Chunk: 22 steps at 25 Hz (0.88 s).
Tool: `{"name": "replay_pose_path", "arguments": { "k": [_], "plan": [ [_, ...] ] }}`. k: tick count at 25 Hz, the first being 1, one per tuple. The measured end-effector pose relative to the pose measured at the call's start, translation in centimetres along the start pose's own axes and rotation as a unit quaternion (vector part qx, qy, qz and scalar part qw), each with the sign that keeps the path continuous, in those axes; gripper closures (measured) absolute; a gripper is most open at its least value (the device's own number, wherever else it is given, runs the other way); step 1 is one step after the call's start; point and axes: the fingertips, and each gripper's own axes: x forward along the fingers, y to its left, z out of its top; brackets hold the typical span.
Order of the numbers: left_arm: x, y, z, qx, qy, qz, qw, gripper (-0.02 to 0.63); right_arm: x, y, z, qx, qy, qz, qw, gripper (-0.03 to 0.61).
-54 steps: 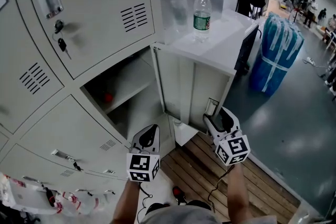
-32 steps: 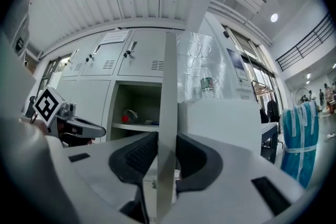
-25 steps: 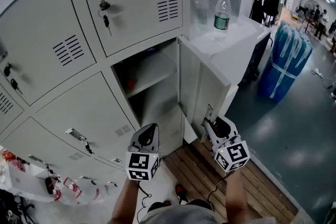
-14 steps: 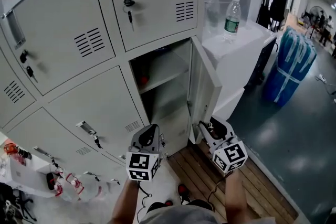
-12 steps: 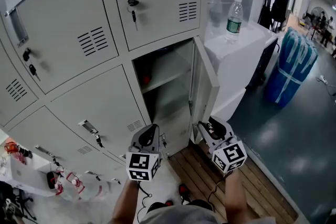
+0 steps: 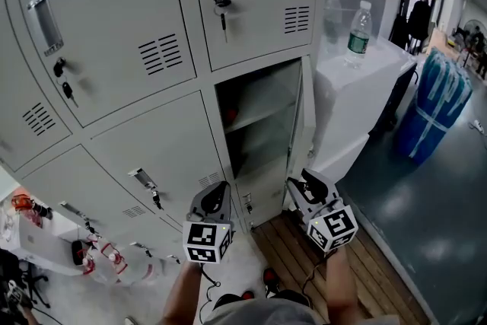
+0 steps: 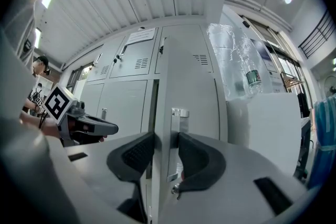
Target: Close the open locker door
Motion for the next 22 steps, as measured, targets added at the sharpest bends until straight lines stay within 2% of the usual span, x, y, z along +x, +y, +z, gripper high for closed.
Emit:
{"name": "replay_pose_path", "arguments": {
  "k": [22],
  "plan": [
    [-1.4,5.9,-0.4,-0.01,0.002,0.071,0.9974,0.591,7.1,4.4,0.1,-0.003,-0.005,0.082,0.997,0.437]
  ]
}}
